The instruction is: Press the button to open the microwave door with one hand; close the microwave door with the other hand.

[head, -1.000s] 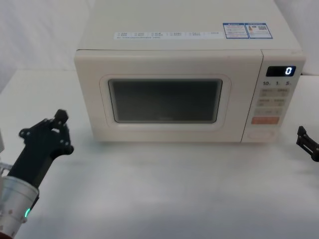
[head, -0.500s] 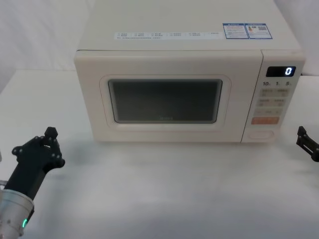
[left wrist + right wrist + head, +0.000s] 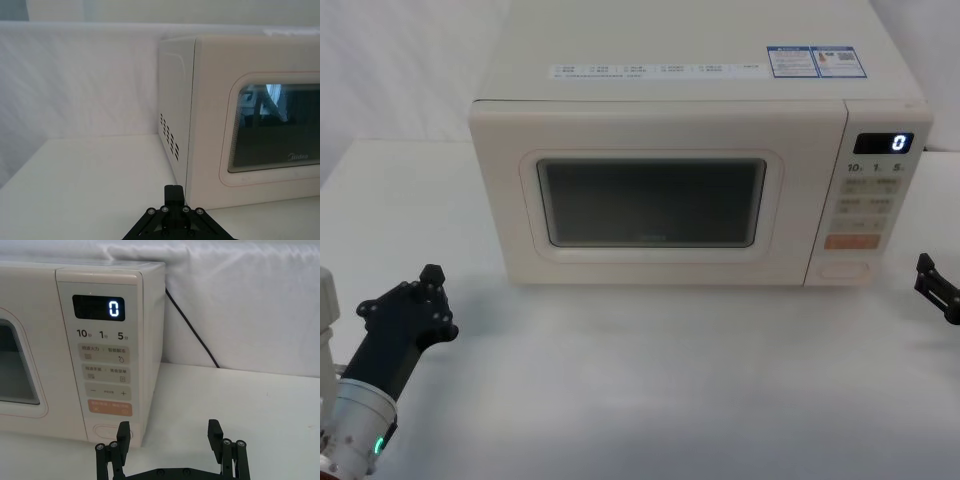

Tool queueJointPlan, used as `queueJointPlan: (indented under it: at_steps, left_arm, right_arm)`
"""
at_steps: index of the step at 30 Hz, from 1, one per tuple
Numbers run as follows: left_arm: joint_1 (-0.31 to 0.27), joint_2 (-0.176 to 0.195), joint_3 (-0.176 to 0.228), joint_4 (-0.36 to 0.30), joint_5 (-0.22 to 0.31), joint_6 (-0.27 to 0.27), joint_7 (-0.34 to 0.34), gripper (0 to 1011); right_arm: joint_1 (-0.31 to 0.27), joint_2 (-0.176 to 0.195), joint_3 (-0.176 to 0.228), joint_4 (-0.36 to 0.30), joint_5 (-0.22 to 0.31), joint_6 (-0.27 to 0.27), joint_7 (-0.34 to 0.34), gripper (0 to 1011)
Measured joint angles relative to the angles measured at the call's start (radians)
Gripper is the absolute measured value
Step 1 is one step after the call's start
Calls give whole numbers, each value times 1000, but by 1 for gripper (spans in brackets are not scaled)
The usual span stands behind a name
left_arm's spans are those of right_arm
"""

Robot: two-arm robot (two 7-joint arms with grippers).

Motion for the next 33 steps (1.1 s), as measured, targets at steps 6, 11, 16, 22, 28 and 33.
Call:
queueJointPlan:
  at_steps: [6,11,16,22,28,33]
  left_arm:
    - [-7,-13,-8,23,10,20,-9,0]
    - [-8,-21,-15,32,33,26,-6,0]
    - [-6,-27,-21,31,57,31,1,0]
    - [-6,-27,-20,31,56,31,1,4]
    - [-7,-26,-19,31,53,31,0,137]
    - [-7,-25,-18,31,51,31,0,303]
  right_arm:
    - [0,0,0,0,0,0,0,1002]
    - [0,0,0,0,0,0,0,1002]
    - [0,0,0,0,0,0,0,1002]
    - [0,0,0,0,0,0,0,1002]
    - [0,0,0,0,0,0,0,1002]
    - [0,0,0,0,0,0,0,1002]
